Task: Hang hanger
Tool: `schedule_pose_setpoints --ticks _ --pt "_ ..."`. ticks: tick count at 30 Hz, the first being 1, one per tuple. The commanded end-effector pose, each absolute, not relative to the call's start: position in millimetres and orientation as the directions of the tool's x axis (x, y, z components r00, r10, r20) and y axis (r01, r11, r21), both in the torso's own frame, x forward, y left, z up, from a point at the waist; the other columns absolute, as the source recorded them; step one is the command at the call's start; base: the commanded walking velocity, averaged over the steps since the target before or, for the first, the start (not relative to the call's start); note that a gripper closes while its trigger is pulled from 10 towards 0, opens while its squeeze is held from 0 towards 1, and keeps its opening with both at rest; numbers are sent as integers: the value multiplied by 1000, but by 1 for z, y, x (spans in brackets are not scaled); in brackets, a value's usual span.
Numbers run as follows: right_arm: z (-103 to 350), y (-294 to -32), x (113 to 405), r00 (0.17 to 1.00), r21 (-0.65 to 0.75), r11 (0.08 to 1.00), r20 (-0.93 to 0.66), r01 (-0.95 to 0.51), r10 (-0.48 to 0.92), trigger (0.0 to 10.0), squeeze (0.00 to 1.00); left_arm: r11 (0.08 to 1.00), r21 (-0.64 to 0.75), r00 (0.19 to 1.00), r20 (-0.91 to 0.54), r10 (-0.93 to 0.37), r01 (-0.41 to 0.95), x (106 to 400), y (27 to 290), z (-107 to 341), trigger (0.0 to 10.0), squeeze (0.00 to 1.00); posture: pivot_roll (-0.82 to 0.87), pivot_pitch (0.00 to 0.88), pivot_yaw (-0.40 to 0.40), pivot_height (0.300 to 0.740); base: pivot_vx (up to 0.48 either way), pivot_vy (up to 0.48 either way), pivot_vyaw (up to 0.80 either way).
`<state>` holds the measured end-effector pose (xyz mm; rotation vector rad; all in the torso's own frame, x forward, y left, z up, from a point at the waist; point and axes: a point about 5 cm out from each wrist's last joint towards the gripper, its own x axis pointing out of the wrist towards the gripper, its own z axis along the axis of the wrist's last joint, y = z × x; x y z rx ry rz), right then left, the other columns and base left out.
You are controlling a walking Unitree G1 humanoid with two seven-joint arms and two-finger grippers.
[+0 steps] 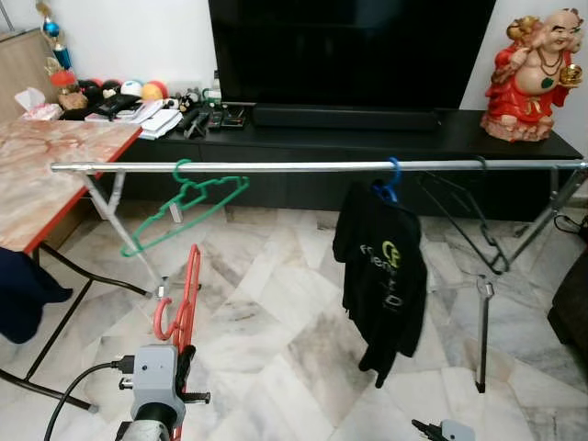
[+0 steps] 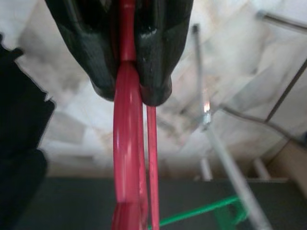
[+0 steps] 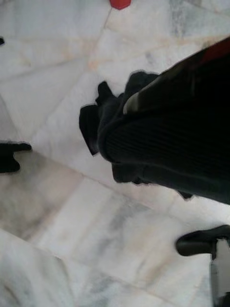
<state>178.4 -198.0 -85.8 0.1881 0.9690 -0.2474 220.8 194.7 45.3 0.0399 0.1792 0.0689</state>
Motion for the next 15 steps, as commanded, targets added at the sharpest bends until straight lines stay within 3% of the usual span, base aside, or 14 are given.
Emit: schedule_pose_setpoints --ticks 1,15 --pt "-85 -195 182 550 52 958 -827 280 -116 10000 0 997 38 981 -182 74 -68 220 196 45 10000 0 64 57 -16 740 0 480 0" --pt "-84 -195 182 552 54 958 -826 280 -115 10000 0 997 39 981 -181 72 -66 220 196 45 10000 0 68 56 -16 740 0 480 0"
